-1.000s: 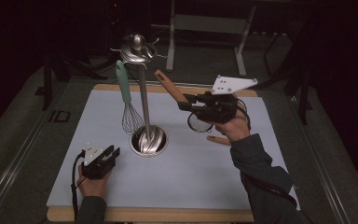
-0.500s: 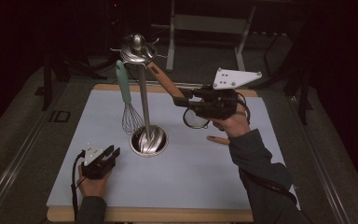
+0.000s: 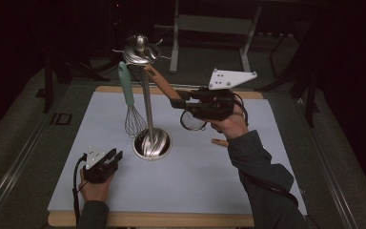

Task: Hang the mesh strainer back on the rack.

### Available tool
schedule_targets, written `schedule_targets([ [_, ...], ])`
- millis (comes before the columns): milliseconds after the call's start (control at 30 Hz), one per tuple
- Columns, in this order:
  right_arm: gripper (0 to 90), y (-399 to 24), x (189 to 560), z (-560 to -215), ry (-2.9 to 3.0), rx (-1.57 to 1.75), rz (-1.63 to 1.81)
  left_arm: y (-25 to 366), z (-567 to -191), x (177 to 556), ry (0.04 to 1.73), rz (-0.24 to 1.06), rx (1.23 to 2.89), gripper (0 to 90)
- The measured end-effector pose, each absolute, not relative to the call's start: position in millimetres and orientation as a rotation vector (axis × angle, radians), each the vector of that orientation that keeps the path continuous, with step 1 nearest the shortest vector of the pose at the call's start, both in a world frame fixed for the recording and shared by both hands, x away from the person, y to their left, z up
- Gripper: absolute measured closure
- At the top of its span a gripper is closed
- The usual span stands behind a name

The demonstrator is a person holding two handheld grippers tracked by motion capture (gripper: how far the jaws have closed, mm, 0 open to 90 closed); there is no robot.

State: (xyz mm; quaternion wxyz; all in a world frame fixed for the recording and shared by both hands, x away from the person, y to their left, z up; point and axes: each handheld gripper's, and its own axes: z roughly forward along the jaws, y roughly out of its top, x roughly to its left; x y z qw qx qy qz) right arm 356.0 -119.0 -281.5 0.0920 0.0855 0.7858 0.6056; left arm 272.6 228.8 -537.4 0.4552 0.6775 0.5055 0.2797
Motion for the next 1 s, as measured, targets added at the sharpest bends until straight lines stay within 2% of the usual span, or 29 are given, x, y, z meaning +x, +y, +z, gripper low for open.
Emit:
schedule_targets([
  [1000, 67.5, -100.4, 368.0, -291.4, 2.373, 0.381, 1.689, 228.6, -537.3, 272.4, 1.243, 0.692, 1.674, 69.0],
])
